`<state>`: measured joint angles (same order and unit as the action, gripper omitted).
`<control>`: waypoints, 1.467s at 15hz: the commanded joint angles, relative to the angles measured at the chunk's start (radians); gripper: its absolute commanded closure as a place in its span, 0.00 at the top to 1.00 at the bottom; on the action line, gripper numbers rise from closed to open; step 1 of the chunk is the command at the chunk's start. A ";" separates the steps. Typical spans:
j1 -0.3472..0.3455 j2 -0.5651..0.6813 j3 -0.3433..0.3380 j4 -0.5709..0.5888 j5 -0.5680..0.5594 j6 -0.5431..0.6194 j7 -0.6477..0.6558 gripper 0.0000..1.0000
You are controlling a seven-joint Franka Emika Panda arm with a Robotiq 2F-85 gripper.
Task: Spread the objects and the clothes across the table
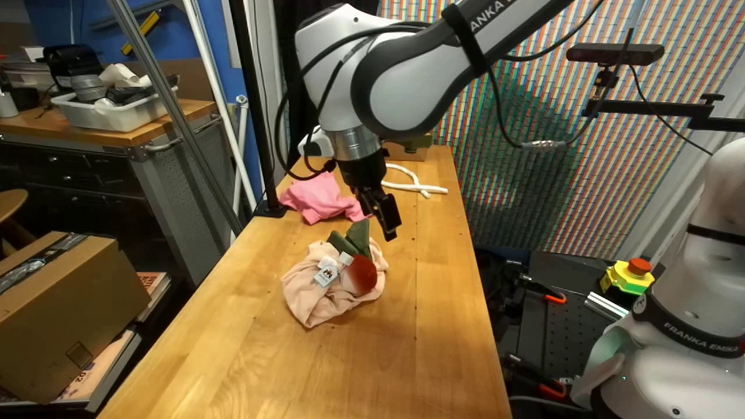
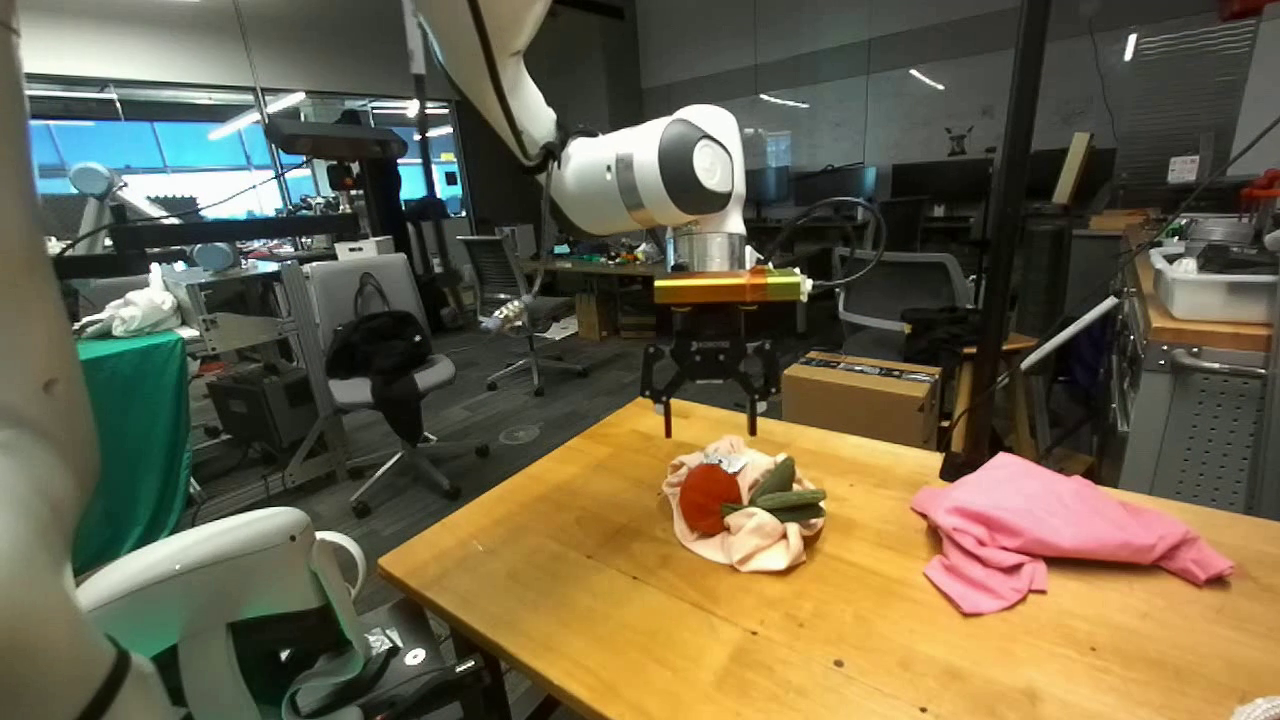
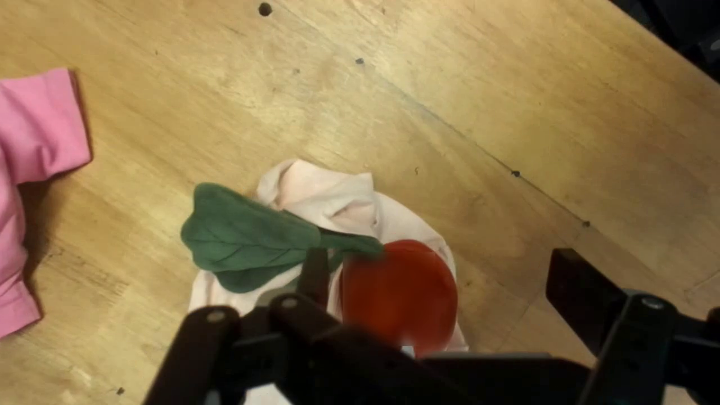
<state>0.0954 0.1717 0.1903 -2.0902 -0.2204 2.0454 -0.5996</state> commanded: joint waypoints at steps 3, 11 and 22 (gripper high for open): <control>-0.018 -0.293 -0.033 -0.361 0.040 0.151 -0.281 1.00; 0.030 -0.529 -0.142 -0.610 0.038 0.315 -0.492 1.00; 0.049 -0.436 -0.118 -0.546 -0.015 0.412 -0.381 1.00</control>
<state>0.1372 -0.3137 0.0617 -2.6773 -0.2130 2.4250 -1.0291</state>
